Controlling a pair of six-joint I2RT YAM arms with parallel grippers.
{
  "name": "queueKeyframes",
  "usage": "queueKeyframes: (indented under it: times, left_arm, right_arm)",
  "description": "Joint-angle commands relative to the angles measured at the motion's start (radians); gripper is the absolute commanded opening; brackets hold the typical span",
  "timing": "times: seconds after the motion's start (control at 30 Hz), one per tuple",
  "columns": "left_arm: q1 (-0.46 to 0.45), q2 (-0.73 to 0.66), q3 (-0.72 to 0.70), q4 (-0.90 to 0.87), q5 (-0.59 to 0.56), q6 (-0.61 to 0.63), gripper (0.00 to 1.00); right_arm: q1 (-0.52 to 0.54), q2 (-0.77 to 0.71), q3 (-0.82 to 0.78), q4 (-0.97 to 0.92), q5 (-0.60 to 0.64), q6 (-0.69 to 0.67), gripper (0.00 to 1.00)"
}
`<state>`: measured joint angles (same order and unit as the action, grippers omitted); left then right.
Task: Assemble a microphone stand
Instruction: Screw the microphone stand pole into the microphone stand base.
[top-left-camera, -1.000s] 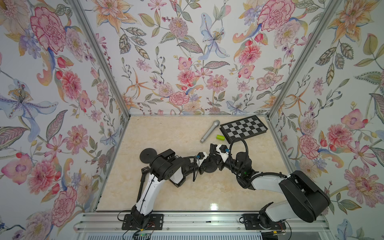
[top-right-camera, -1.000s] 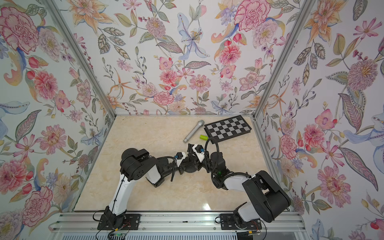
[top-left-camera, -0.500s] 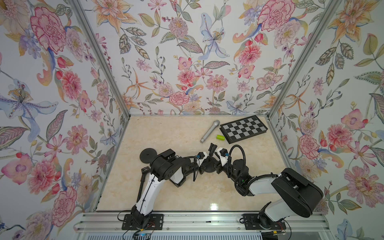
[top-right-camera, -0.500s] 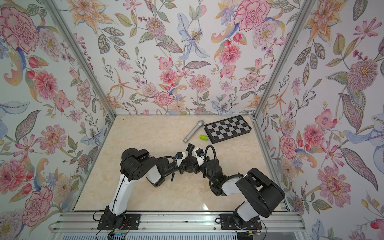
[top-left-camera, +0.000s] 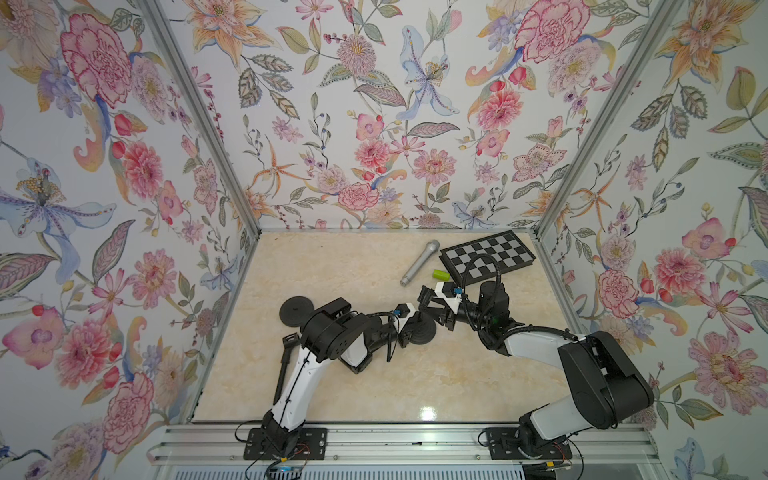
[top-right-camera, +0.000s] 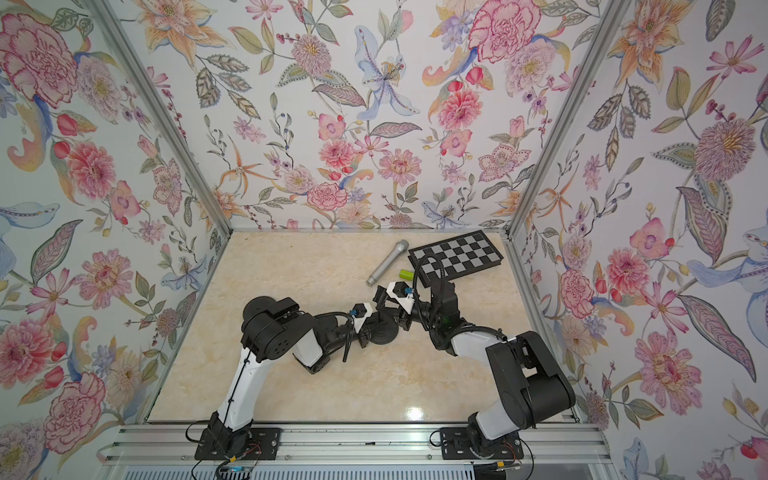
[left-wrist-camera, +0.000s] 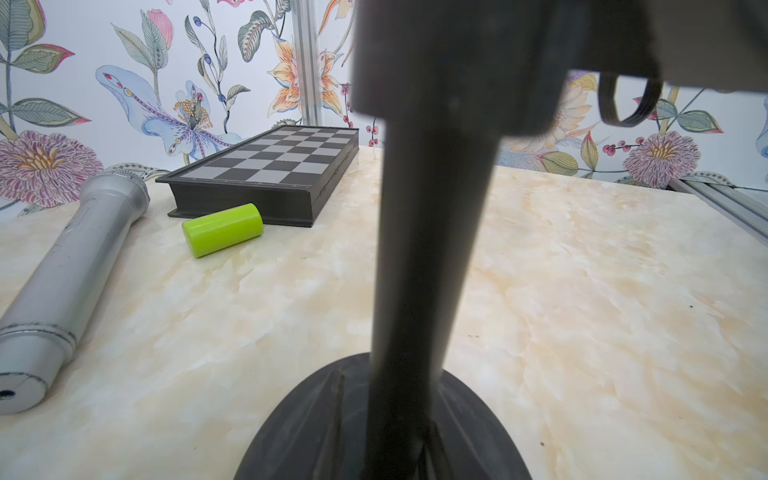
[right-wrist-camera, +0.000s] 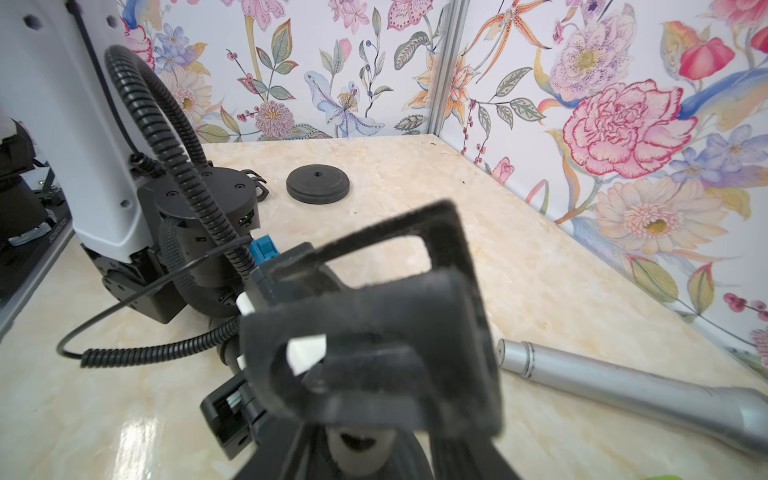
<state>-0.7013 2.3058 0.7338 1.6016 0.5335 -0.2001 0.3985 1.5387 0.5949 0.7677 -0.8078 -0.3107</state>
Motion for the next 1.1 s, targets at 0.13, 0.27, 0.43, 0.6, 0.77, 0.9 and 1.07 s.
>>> queueKeyframes:
  times: [0.13, 0.27, 0.43, 0.6, 0.77, 0.9, 1.07]
  left_arm:
    - [-0.007, 0.06, -0.023, 0.238, -0.061, -0.002, 0.33]
    - [-0.007, 0.064, -0.024, 0.237, -0.08, -0.008, 0.34]
    - [-0.007, 0.073, -0.025, 0.238, -0.091, -0.018, 0.34]
    - [-0.006, 0.075, -0.029, 0.237, -0.091, -0.014, 0.34]
    - [-0.006, 0.085, -0.031, 0.238, -0.084, 0.008, 0.34]
    - [-0.01, 0.082, -0.03, 0.238, -0.062, 0.033, 0.34]
    - [-0.014, 0.083, -0.039, 0.237, -0.064, 0.042, 0.33]
  right_arm:
    - [0.058, 0.036, -0.14, 0.311, 0.333, 0.235, 0.11]
    - [0.317, 0.042, -0.218, 0.345, 1.121, 0.461, 0.0]
    - [0.473, 0.141, -0.179, 0.288, 1.219, 0.591, 0.0]
    - [0.416, 0.083, -0.233, 0.375, 0.874, 0.367, 0.39]
    - [0.24, -0.052, -0.223, 0.225, 0.46, 0.165, 0.48]
    - [0.111, -0.062, -0.19, 0.192, 0.242, 0.106, 0.5]
    - [0.013, -0.025, -0.098, 0.136, -0.013, 0.071, 0.52]
